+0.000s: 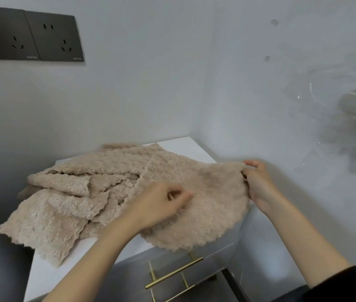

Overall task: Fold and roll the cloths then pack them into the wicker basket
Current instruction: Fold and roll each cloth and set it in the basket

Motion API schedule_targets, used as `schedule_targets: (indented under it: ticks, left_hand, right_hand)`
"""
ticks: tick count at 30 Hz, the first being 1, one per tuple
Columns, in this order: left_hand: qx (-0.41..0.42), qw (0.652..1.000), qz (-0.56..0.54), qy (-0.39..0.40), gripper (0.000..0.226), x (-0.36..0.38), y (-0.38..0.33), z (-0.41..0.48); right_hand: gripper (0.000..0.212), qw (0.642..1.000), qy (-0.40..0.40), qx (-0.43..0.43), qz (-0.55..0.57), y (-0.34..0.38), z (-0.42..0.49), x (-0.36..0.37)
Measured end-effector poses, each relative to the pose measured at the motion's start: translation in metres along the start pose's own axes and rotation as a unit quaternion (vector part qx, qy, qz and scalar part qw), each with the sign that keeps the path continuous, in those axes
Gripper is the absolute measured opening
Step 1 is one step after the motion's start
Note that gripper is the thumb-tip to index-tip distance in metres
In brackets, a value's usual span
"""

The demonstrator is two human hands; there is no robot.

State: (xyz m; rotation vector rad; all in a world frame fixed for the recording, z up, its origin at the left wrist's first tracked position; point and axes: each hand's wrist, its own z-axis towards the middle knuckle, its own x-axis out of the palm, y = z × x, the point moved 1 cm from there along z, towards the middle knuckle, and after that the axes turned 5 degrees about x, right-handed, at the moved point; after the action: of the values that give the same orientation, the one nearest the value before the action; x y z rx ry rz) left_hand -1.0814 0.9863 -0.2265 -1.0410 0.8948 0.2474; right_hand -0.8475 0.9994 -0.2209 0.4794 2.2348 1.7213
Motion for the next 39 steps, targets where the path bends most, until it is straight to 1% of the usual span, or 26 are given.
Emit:
schedule_targets:
  ticks: [1, 3, 4, 5, 6, 8, 10, 12, 14, 15, 16, 18, 20, 22, 23, 25, 27, 28, 30, 31, 34, 36, 37, 39]
  left_hand:
    - [-0.006, 0.998, 0.029, -0.050, 0.034, -0.002, 0.002, 0.003]
    - [-0.053, 0.980, 0.148, -0.123, 0.035, -0.006, 0.010, 0.006]
    - [-0.092, 0.965, 0.207, -0.133, 0.042, -0.009, 0.017, 0.005]
    - [-0.125, 0.953, 0.244, -0.130, 0.048, -0.009, 0.022, 0.004]
    - [-0.142, 0.947, 0.258, -0.128, 0.053, -0.011, 0.027, 0.004]
    - [-0.152, 0.944, 0.259, -0.136, 0.057, -0.013, 0.033, 0.005]
    - [-0.159, 0.943, 0.257, -0.138, 0.054, -0.017, 0.039, 0.009]
    - [-0.167, 0.944, 0.249, -0.139, 0.050, -0.021, 0.043, 0.012]
    - [-0.172, 0.946, 0.238, -0.134, 0.049, -0.023, 0.047, 0.012]
    - [-0.173, 0.948, 0.231, -0.134, 0.048, -0.024, 0.049, 0.012]
    - [-0.172, 0.950, 0.222, -0.135, 0.046, -0.025, 0.050, 0.011]
    - [-0.165, 0.955, 0.200, -0.143, 0.035, -0.026, 0.051, 0.010]
    - [-0.156, 0.959, 0.177, -0.155, 0.022, -0.027, 0.052, 0.011]
    - [-0.151, 0.964, 0.136, -0.172, 0.020, -0.029, 0.051, 0.012]
    - [-0.150, 0.966, 0.102, -0.185, 0.020, -0.030, 0.049, 0.013]
    - [-0.153, 0.961, 0.012, -0.230, 0.020, -0.037, 0.047, 0.012]
    - [-0.159, 0.942, -0.062, -0.288, 0.021, -0.046, 0.046, 0.010]
    - [-0.161, 0.931, -0.089, -0.315, 0.022, -0.051, 0.046, 0.008]
    - [-0.158, 0.911, -0.136, -0.355, 0.023, -0.060, 0.047, 0.005]
    - [-0.157, 0.904, -0.152, -0.366, 0.023, -0.063, 0.047, 0.003]
    - [-0.158, 0.891, -0.169, -0.390, 0.022, -0.068, 0.047, -0.003]
    - [-0.147, 0.879, -0.215, -0.400, 0.020, -0.072, 0.048, -0.006]
    - [-0.135, 0.872, -0.241, -0.403, 0.019, -0.076, 0.047, -0.008]
    - [-0.098, 0.869, -0.254, -0.412, 0.023, -0.081, 0.042, -0.011]
  right_hand:
    - [0.029, 1.000, 0.012, 0.013, -0.020, 0.000, 0.000, -0.001]
    - [0.029, 0.995, 0.030, 0.022, -0.092, -0.001, 0.000, -0.007]
    - [0.031, 0.989, 0.031, 0.016, -0.145, -0.001, -0.001, -0.010]
    - [0.035, 0.981, 0.034, 0.008, -0.193, -0.002, -0.001, -0.013]
    - [0.039, 0.972, 0.041, 0.002, -0.230, -0.003, -0.002, -0.016]
    - [0.050, 0.960, 0.060, 0.003, -0.275, -0.005, -0.005, -0.021]
    - [0.066, 0.946, 0.067, 0.006, -0.317, -0.006, -0.009, -0.029]
    - [0.085, 0.924, 0.078, 0.015, -0.374, -0.007, -0.014, -0.038]
    - [0.101, 0.896, 0.118, 0.031, -0.427, -0.006, -0.020, -0.047]
    - [0.101, 0.885, 0.146, 0.038, -0.441, -0.005, -0.022, -0.051]
    - [0.095, 0.876, 0.171, 0.040, -0.450, -0.005, -0.025, -0.053]
    - [0.078, 0.862, 0.209, 0.035, -0.460, -0.005, -0.028, -0.056]
    - [0.055, 0.861, 0.211, 0.013, -0.463, -0.008, -0.025, -0.058]
    - [0.039, 0.873, 0.200, -0.015, -0.444, -0.009, -0.022, -0.057]
    - [0.032, 0.888, 0.196, -0.028, -0.415, -0.009, -0.021, -0.056]
    - [0.019, 0.932, 0.187, -0.054, -0.306, -0.004, -0.020, -0.050]
    - [0.013, 0.972, 0.159, -0.068, -0.161, 0.004, -0.019, -0.045]
    - [0.012, 0.983, 0.143, -0.066, -0.097, 0.007, -0.018, -0.042]
    - [0.013, 0.991, 0.119, -0.063, -0.018, 0.009, -0.016, -0.035]
    - [0.014, 0.992, 0.106, -0.068, -0.005, 0.009, -0.015, -0.030]
    - [0.012, 0.990, 0.036, -0.133, -0.012, 0.009, -0.015, -0.018]
    - [0.010, 0.983, 0.005, -0.183, 0.001, 0.012, -0.016, -0.012]
    - [0.011, 0.980, 0.003, -0.199, 0.020, 0.014, -0.017, -0.008]
    - [0.012, 0.973, 0.023, -0.214, 0.079, 0.018, -0.020, -0.003]
